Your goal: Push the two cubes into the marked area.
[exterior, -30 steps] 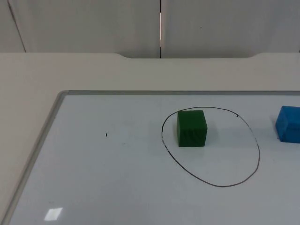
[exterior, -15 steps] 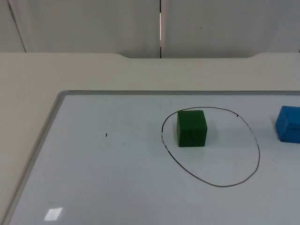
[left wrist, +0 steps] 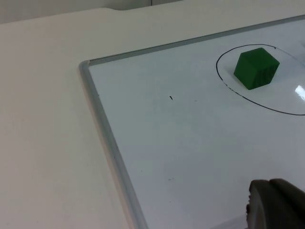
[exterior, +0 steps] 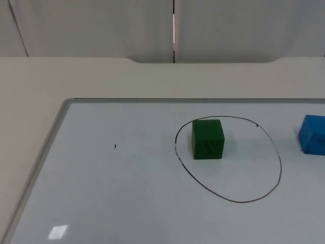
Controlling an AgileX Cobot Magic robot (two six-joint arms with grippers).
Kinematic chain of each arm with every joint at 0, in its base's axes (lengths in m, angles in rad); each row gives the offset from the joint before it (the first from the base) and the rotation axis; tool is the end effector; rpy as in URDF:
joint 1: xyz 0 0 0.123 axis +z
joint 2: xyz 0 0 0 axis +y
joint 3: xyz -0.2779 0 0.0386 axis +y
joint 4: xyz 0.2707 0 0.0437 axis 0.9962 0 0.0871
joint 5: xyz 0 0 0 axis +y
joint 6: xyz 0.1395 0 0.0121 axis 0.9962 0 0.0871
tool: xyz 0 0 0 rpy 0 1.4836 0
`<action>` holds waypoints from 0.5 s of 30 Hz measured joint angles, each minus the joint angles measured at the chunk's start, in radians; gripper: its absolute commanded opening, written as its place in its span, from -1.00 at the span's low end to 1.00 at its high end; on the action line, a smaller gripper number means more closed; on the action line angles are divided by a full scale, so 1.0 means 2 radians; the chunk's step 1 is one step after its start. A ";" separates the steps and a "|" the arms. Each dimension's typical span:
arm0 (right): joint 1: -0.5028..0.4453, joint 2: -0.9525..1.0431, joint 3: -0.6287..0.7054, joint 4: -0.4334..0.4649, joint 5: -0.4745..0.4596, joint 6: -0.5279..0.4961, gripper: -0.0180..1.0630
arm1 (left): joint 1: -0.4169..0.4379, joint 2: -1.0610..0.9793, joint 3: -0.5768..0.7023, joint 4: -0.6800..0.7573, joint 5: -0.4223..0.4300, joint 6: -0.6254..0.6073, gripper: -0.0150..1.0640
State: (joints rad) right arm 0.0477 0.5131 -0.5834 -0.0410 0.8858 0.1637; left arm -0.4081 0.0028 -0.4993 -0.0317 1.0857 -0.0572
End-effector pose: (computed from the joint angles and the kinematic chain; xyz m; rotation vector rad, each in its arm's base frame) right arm 0.1483 0.0026 0.2625 0.1198 2.2958 0.0591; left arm 0.0554 -0.0282 0.2623 0.3664 2.0560 -0.3223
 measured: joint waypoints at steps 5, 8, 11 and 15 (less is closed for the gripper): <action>0.000 0.069 -0.016 0.000 -0.051 0.004 -0.97 | 0.000 0.000 0.000 0.000 0.000 0.000 -0.98; 0.000 0.137 -0.034 -0.001 -0.075 0.005 -0.97 | 0.000 0.000 0.000 0.000 0.000 0.000 -0.98; 0.000 0.203 -0.052 -0.003 -0.095 0.006 -0.97 | 0.000 0.000 0.000 0.000 0.000 0.000 -0.98; 0.000 0.288 -0.082 -0.010 -0.122 0.006 -0.97 | 0.000 0.000 0.000 0.000 0.000 0.000 -0.98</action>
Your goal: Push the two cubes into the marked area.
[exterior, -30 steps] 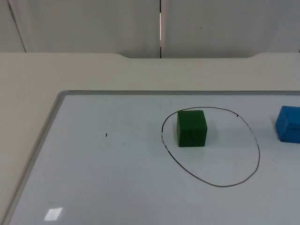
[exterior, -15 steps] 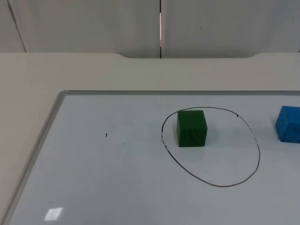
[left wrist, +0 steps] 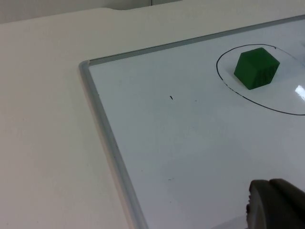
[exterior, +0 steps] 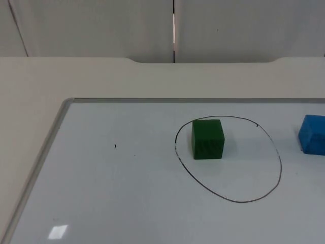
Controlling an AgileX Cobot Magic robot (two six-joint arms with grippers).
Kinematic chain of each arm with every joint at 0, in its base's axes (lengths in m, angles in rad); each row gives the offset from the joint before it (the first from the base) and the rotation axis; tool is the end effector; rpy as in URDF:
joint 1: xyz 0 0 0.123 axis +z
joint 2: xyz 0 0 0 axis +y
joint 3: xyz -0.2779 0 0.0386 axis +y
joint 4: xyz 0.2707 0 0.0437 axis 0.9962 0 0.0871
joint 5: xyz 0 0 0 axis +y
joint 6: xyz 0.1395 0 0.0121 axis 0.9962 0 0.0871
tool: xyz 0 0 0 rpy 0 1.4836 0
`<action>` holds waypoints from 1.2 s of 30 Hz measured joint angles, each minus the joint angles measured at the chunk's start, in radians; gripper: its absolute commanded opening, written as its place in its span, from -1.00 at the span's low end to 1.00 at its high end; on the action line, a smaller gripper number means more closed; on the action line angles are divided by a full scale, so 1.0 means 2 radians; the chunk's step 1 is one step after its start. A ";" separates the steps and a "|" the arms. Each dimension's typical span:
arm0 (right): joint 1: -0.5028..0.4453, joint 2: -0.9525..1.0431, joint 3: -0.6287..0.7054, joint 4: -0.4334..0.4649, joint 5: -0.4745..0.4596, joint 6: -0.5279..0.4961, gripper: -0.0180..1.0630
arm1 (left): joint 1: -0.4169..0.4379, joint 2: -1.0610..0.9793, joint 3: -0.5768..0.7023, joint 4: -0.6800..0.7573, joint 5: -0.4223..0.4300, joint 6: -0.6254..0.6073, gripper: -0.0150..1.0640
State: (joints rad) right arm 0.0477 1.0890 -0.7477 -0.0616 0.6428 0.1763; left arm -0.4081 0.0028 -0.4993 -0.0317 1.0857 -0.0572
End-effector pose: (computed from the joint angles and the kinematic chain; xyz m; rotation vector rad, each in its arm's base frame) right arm 0.2624 0.0074 0.2284 0.1137 2.4636 0.0301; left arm 0.0554 -0.0282 0.2623 0.3664 2.0560 -0.3223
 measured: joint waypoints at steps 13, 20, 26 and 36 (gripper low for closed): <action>0.000 0.197 -0.075 -0.014 -0.107 -0.002 -0.97 | 0.000 0.000 0.000 0.000 0.000 0.000 -0.98; 0.000 0.261 -0.076 -0.030 -0.167 -0.002 -0.97 | 0.000 0.000 0.000 0.000 0.000 0.000 -0.98; 0.000 0.294 -0.076 -0.030 -0.182 -0.002 -0.97 | 0.000 0.000 0.000 0.000 0.000 0.000 -0.98; 0.000 0.347 -0.076 -0.030 -0.216 -0.002 -0.97 | 0.000 0.000 0.000 0.000 0.000 0.000 -0.98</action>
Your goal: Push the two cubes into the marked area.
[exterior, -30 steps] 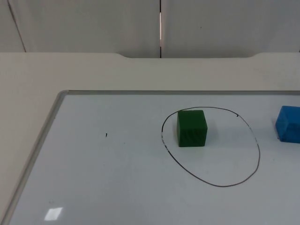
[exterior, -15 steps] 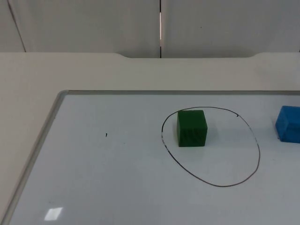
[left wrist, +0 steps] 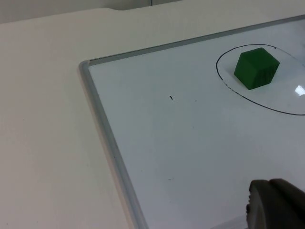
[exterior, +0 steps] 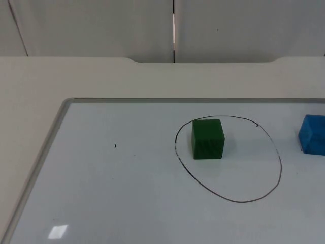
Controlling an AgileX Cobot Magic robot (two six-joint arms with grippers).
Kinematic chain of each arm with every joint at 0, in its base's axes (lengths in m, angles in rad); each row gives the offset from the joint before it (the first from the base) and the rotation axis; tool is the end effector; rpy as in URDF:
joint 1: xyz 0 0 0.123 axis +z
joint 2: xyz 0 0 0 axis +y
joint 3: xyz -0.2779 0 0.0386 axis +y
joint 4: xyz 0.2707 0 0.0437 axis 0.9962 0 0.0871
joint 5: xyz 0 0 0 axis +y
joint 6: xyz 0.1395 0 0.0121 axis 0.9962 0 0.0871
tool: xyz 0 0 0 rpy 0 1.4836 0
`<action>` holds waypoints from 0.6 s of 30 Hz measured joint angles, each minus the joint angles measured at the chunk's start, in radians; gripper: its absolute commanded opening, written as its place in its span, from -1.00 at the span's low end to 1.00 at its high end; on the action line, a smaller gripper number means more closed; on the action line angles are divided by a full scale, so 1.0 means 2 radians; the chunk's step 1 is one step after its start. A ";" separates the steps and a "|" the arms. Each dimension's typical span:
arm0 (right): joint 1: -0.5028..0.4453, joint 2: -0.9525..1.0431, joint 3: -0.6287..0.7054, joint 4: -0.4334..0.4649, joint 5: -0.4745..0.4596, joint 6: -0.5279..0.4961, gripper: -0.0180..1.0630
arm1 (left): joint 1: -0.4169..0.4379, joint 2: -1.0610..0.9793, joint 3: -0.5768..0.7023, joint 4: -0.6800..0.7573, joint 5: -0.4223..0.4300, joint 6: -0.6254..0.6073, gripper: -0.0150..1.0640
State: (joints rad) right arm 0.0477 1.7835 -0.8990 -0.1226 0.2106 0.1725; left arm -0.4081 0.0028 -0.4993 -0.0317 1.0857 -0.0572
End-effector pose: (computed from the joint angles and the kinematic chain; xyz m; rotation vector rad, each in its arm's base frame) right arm 0.3763 0.0144 0.0865 0.0158 2.5766 0.0045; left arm 0.0554 -0.0282 0.2623 0.3664 2.0560 -0.3223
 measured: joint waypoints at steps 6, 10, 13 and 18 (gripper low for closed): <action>0.000 0.023 0.000 0.000 -0.004 0.000 -0.97 | 0.000 0.000 0.000 0.000 0.000 0.000 -0.98; 0.000 0.034 0.000 0.000 -0.009 0.000 -0.97 | 0.000 0.000 0.000 0.000 0.000 0.000 -0.98; 0.000 0.046 0.000 0.000 -0.017 0.000 -0.97 | 0.000 0.000 0.000 0.000 0.000 0.000 -0.98; 0.000 0.052 0.000 0.000 -0.030 0.000 -0.97 | 0.000 0.000 0.000 0.000 0.000 0.000 -0.98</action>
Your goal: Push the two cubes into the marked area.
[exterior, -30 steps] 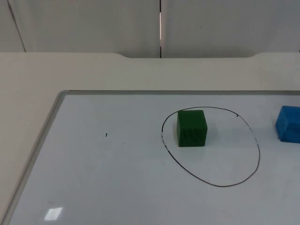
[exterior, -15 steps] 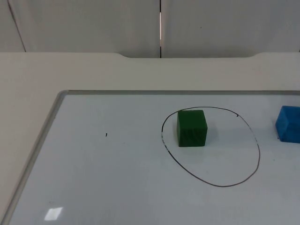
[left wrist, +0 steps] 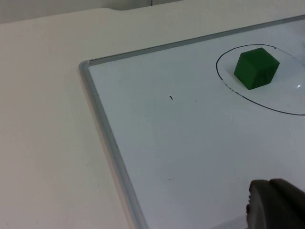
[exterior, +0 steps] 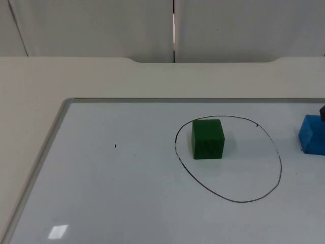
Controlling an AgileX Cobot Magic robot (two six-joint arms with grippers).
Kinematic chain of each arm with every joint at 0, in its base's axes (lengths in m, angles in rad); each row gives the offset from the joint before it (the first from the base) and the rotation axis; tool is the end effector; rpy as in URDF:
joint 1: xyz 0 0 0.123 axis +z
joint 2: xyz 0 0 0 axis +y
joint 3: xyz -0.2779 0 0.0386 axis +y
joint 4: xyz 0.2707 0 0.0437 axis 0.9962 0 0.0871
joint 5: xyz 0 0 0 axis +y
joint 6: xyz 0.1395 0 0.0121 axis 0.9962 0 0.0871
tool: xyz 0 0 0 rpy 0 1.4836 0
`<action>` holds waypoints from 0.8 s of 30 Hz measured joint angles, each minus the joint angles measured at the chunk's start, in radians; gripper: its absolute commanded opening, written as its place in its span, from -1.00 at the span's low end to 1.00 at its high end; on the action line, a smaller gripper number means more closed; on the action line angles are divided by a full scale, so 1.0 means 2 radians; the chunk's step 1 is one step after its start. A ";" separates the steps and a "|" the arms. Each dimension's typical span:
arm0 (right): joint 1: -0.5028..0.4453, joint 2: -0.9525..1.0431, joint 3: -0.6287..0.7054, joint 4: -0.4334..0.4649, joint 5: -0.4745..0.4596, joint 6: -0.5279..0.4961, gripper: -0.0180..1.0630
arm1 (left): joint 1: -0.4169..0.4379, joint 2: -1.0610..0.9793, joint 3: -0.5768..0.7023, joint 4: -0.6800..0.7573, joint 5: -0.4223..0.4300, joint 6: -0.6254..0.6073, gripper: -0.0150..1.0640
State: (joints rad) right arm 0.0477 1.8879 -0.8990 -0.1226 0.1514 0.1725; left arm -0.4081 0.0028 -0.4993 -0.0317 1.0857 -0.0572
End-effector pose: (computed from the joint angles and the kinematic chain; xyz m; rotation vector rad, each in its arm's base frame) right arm 0.3776 0.0154 0.0513 0.0111 2.6225 0.0103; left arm 0.0554 -0.0282 0.2623 0.3664 2.0560 -0.3223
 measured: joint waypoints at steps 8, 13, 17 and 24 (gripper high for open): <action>0.000 0.000 0.000 0.020 -0.006 0.000 -0.97 | 0.000 0.000 0.000 0.000 0.000 0.000 -0.98; 0.000 0.000 0.000 0.026 -0.006 0.000 -0.97 | 0.000 0.000 0.000 0.000 0.000 0.000 -0.98; 0.000 0.000 0.000 0.028 -0.006 0.000 -0.97 | 0.000 0.000 0.000 0.000 0.000 0.000 -0.98; 0.006 0.000 0.000 0.028 -0.006 0.000 -0.97 | 0.000 0.000 0.000 0.000 0.000 0.000 -0.98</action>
State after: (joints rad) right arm 0.0587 1.8879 -0.8990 -0.0668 0.1385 0.1725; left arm -0.4081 0.0028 -0.4993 -0.0317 1.0857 -0.0572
